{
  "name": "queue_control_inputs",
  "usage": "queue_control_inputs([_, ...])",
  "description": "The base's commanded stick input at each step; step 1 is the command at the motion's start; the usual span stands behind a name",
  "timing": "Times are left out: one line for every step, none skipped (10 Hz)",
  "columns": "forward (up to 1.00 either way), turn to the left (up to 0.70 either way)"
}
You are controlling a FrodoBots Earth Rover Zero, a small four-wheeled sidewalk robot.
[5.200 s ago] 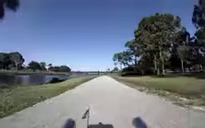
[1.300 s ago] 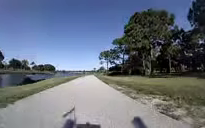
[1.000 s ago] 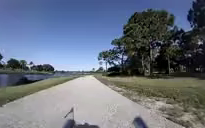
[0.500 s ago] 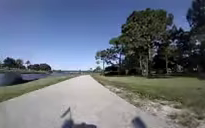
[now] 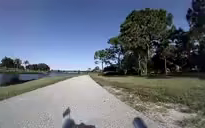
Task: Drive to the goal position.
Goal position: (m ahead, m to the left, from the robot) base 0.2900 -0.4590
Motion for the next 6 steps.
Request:
queue_control_inputs([0.00, 0.70])
queue_control_inputs([0.00, 0.70])
queue_control_inputs([0.00, 0.70])
queue_control_inputs([0.00, 0.70])
queue_control_inputs([0.00, 0.70])
queue_control_inputs([0.00, 0.70])
